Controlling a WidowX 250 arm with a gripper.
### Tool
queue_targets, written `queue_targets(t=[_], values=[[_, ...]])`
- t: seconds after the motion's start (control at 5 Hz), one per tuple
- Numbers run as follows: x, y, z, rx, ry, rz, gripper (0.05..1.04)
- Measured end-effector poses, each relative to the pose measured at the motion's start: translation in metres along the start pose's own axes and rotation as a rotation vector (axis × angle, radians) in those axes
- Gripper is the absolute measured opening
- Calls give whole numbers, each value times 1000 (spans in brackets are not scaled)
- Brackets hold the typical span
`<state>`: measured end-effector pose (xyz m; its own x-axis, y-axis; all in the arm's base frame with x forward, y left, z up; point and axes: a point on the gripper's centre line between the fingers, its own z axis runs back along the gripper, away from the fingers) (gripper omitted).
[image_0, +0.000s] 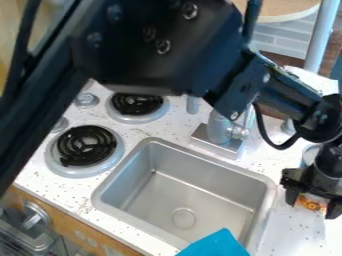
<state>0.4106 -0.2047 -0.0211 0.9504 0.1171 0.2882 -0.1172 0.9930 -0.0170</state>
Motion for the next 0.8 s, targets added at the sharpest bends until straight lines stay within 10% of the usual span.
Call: queue_targets(t=[0.8], values=[[-90, 47, 144, -75, -23, -35, 1001]])
